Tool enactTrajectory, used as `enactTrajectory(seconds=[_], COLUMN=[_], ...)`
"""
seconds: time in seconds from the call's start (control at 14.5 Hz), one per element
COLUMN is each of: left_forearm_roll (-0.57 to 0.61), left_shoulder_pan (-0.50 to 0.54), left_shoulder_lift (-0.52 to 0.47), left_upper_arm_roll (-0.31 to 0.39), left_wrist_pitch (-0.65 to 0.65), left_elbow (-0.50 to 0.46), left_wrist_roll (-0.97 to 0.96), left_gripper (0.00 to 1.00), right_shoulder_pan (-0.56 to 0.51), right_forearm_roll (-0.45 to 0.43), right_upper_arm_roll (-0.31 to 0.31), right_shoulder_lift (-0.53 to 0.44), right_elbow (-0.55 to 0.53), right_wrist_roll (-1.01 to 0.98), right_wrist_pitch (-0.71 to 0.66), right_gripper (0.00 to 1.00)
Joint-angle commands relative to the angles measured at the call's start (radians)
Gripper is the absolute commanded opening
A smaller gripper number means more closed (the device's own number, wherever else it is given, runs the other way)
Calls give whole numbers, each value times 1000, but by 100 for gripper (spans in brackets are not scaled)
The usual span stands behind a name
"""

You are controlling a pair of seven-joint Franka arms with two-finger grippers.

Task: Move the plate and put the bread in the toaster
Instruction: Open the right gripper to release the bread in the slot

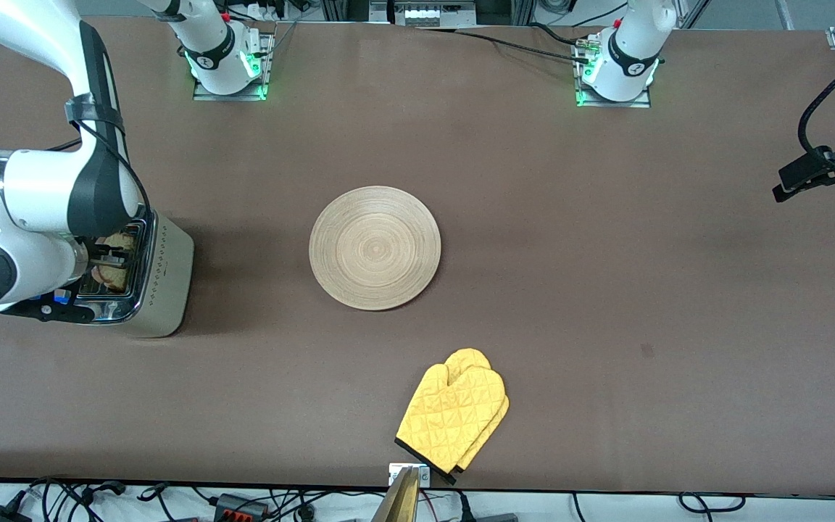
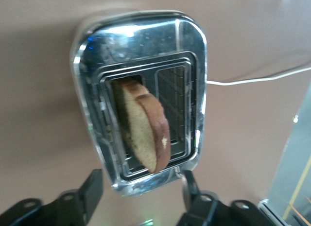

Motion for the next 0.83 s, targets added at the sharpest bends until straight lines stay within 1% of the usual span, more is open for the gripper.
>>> enactTrajectory(seconds=[0.0, 0.34, 0.55, 0.62, 0.76], left_forearm_roll=[5, 1, 2, 1, -4], left_shoulder_pan=[3, 3, 3, 3, 3], left_shoulder_lift=[-7, -7, -5, -5, -5], left_upper_arm_roll=[-1, 3, 2, 3, 3], left_wrist_pitch=[-4, -6, -7, -7, -6], left_elbow=[5, 7, 7, 7, 7], left_wrist_roll=[5, 7, 7, 8, 17], left_gripper=[100, 100, 100, 100, 100], right_shoulder_pan=[-6, -8, -21, -49, -66], right_forearm_roll=[83, 120, 247, 284, 323], right_upper_arm_roll=[3, 11, -5, -3, -2], right_shoulder_lift=[-61, -80, -84, -84, -86], right_elbow=[6, 88, 115, 117, 117], right_wrist_roll=[8, -1, -14, -15, -32], right_wrist_pitch=[-1, 2, 2, 2, 5], right_gripper=[100, 100, 100, 100, 100])
